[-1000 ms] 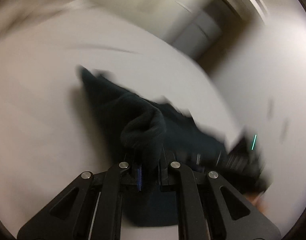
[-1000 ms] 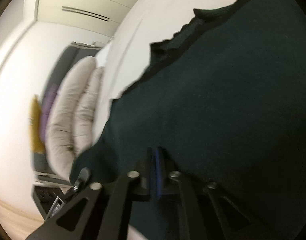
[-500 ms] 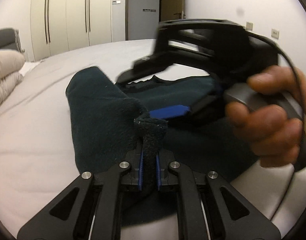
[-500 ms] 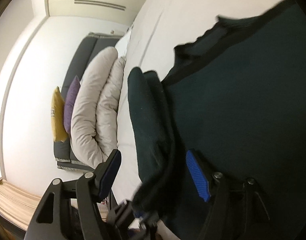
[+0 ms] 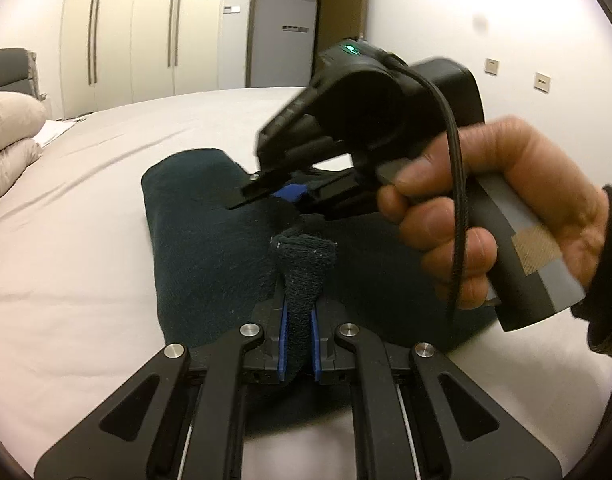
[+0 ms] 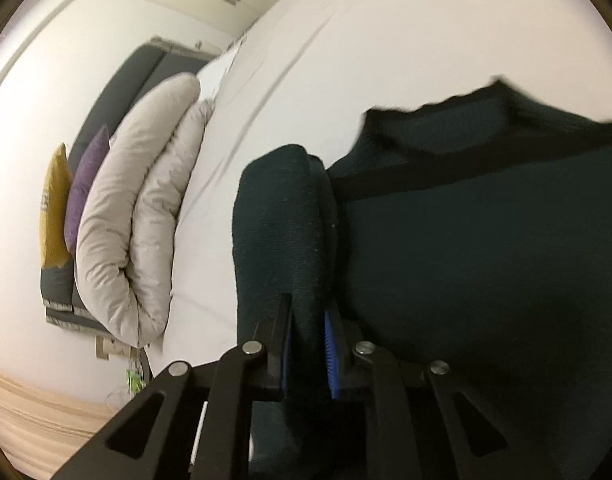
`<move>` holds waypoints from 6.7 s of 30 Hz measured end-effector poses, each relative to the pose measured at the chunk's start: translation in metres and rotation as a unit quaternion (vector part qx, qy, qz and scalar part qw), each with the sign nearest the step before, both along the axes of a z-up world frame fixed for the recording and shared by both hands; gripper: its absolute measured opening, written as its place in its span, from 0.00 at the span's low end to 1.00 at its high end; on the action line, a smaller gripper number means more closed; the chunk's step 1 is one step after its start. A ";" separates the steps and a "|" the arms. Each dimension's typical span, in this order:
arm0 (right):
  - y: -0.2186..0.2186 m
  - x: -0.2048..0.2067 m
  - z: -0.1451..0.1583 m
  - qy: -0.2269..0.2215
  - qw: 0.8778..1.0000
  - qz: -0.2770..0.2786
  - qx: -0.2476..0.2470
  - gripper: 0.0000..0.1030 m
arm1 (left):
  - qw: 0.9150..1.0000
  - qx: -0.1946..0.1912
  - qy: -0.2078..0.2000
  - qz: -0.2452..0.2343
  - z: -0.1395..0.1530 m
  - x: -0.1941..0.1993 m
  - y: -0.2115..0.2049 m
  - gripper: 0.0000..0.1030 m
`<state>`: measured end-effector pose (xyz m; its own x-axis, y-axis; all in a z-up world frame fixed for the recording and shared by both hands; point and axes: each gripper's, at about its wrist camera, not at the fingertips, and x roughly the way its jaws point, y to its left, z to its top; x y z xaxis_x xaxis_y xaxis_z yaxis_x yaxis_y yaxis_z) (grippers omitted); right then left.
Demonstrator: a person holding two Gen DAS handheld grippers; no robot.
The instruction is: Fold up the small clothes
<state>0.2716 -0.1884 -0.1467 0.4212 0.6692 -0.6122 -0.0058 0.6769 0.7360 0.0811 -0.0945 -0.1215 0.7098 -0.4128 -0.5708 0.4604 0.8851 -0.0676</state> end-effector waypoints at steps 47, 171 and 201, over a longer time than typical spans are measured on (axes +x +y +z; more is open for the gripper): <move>-0.236 -0.098 -0.010 -0.052 0.989 -0.127 0.054 0.41 | 0.984 0.052 0.061 -0.160 -0.021 0.043 -0.171 0.07; -0.224 -0.133 0.006 -0.011 0.983 -0.176 -0.057 0.73 | 0.982 -0.023 0.175 0.064 0.032 0.281 -0.013 0.81; -0.067 -0.180 0.077 -0.076 0.993 -0.062 -0.071 0.26 | 0.972 -0.050 0.227 0.023 0.086 0.175 0.089 0.35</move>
<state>0.0911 -0.2553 -0.0692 0.5890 0.5187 -0.6197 -0.0194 0.7757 0.6308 0.2559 -0.0053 -0.0358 0.4135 -0.4572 -0.7874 0.3240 0.8821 -0.3420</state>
